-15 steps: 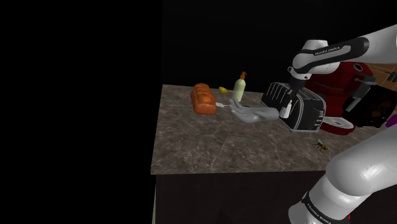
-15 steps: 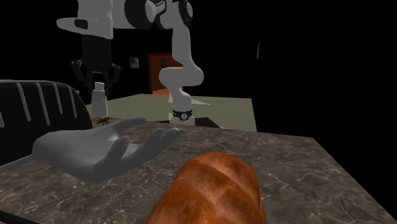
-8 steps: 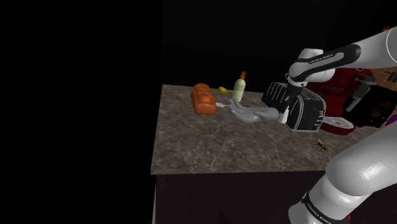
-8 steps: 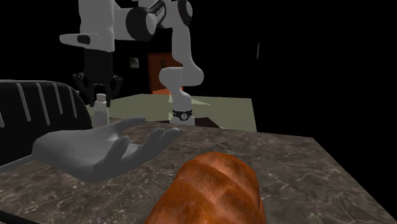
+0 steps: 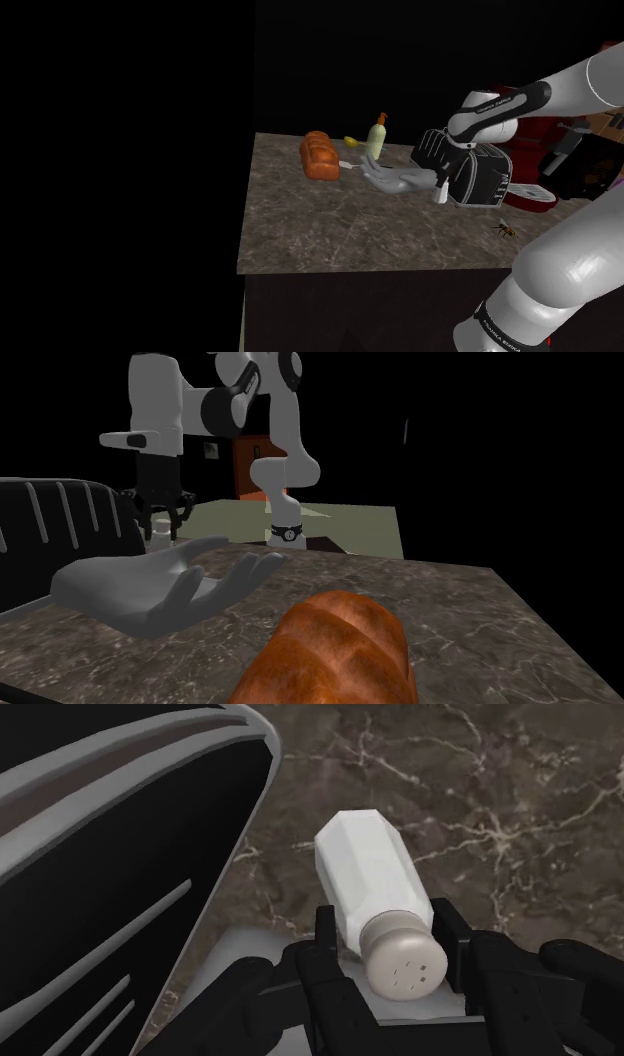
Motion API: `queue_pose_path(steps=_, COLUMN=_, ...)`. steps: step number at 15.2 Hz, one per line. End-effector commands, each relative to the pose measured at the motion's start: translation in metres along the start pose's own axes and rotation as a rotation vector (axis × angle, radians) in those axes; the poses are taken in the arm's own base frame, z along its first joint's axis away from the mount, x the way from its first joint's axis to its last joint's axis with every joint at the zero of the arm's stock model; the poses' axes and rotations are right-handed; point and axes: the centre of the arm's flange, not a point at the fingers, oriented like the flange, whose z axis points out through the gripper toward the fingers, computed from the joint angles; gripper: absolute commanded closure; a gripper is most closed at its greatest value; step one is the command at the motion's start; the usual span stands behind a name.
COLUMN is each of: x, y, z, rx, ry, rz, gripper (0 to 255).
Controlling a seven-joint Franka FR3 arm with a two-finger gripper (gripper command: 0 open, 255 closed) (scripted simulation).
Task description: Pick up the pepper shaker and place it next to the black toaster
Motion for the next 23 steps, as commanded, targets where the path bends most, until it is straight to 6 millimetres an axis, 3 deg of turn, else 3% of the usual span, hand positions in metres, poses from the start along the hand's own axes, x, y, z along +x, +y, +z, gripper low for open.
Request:
queue_pose_path(steps=1, x=0.000, y=-0.001, z=0.010, rx=0.000, ry=0.001, rz=0.000, gripper=255)
queue_pose_path(steps=9, x=0.000, y=-0.001, z=0.015, rx=0.000, ry=0.001, rz=0.000, gripper=255)
queue_pose_path(steps=10, x=0.000, y=-0.001, z=0.015, rx=0.000, ry=0.001, rz=0.000, gripper=0)
queue_pose_path(steps=15, x=0.000, y=-0.001, z=0.015, rx=0.000, ry=0.001, rz=0.000, gripper=0)
queue_pose_path(steps=19, x=-0.001, y=-0.001, z=-0.035, rx=0.000, ry=0.001, rz=0.000, gripper=0)
queue_pose_path(steps=23, x=-0.001, y=-0.001, z=-0.035, rx=0.000, ry=0.001, rz=0.000, gripper=0)
